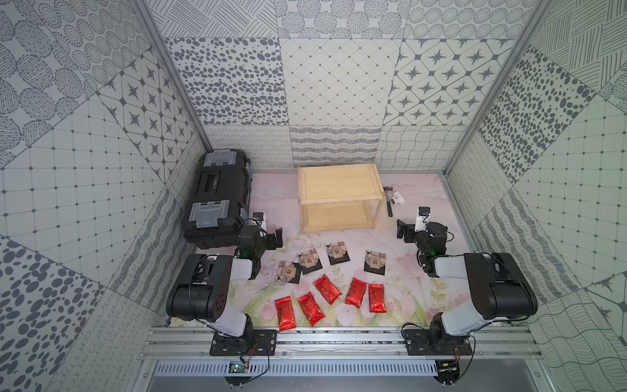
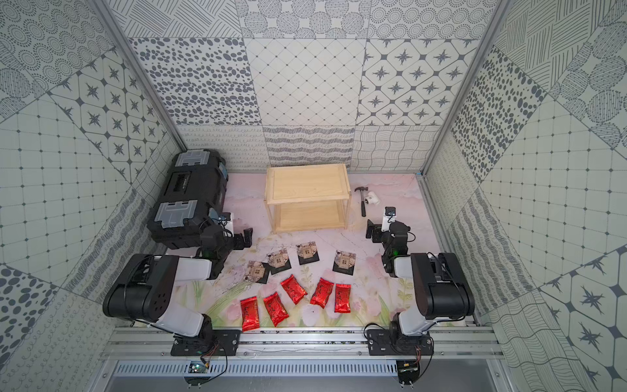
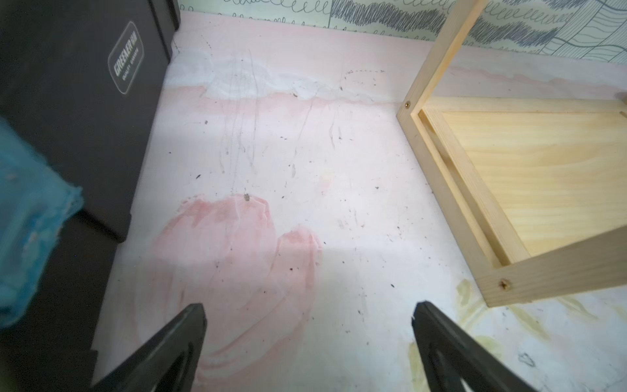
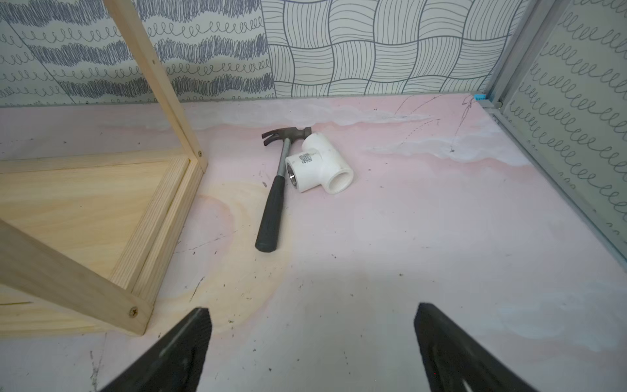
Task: Place the tea bags on the shelf by color
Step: Move the shelf to the center of the board.
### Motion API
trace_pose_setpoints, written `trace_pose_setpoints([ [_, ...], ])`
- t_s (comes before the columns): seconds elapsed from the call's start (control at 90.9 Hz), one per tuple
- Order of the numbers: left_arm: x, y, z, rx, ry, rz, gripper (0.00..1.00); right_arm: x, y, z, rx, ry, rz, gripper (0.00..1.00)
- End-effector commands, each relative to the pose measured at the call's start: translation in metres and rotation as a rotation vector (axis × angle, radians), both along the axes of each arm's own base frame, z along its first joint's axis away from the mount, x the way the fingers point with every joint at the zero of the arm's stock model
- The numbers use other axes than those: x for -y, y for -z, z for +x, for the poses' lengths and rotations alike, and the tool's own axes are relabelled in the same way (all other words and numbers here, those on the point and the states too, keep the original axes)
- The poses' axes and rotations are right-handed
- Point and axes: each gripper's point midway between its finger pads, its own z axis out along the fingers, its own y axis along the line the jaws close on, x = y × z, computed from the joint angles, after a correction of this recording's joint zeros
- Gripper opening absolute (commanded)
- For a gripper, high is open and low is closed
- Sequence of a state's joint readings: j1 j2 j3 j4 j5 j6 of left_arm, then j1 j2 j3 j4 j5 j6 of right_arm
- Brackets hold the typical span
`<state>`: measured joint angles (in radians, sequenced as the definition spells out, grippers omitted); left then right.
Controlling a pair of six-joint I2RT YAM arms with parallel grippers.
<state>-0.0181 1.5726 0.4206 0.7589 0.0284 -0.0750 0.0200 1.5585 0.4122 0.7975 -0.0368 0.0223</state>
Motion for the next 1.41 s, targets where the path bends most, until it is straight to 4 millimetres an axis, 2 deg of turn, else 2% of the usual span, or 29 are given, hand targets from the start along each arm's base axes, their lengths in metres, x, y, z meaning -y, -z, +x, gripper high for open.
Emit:
trace_pose_setpoints([
  [0.0, 0.001, -0.014, 0.007, 0.068, 0.01, 0.022, 1.0, 0.0, -0.01, 0.004, 0.035, 0.001, 0.005, 0.99],
  [0.418, 0.0, -0.014, 0.008, 0.063, 0.012, 0.013, 1.0, 0.001, -0.011, 0.005, 0.04, 0.009, 0.005, 0.99],
  [0.506, -0.006, -0.018, 0.009, 0.077, -0.024, 0.037, 0.99, 0.016, -0.027, 0.001, 0.042, 0.132, -0.017, 0.99],
  [0.539, -0.01, -0.023, 0.005, 0.066, -0.063, 0.062, 0.99, 0.02, -0.039, 0.0, 0.03, 0.169, -0.022, 0.99],
  [0.616, -0.017, -0.048, 0.002, 0.005, -0.168, 0.104, 1.0, 0.031, -0.055, -0.011, -0.057, 0.301, 0.014, 0.99],
  [0.638, -0.018, -0.05, -0.001, -0.034, -0.188, 0.112, 1.0, 0.033, -0.063, -0.014, -0.072, 0.339, 0.022, 0.99],
  [0.759, -0.024, -0.078, -0.009, -0.131, -0.351, 0.08, 1.0, 0.012, -0.093, -0.028, -0.052, 0.359, 0.018, 0.99],
  [0.836, -0.012, -0.09, -0.015, -0.144, -0.377, 0.021, 0.99, -0.012, -0.106, -0.036, -0.067, 0.265, 0.044, 0.99],
  [0.935, 0.006, -0.107, -0.026, -0.166, -0.418, -0.143, 1.0, -0.04, -0.104, -0.05, -0.17, 0.11, 0.114, 0.99],
  [1.023, 0.029, -0.129, -0.035, -0.178, -0.333, -0.206, 0.99, -0.07, -0.097, -0.064, -0.26, -0.053, 0.184, 0.99],
  [1.078, 0.048, -0.142, -0.039, -0.16, -0.223, -0.231, 1.0, -0.081, -0.092, -0.07, -0.301, -0.105, 0.215, 0.99],
  [1.221, 0.085, -0.158, -0.048, -0.159, -0.001, -0.296, 0.97, -0.091, -0.093, -0.074, -0.341, -0.171, 0.217, 0.98],
  [1.31, 0.111, -0.164, -0.052, -0.183, 0.142, -0.343, 0.93, -0.087, -0.091, -0.071, -0.324, -0.161, 0.178, 0.9],
  [1.398, 0.129, -0.166, -0.051, -0.217, 0.234, -0.385, 0.91, -0.084, -0.092, -0.062, -0.288, -0.155, 0.141, 0.88],
])
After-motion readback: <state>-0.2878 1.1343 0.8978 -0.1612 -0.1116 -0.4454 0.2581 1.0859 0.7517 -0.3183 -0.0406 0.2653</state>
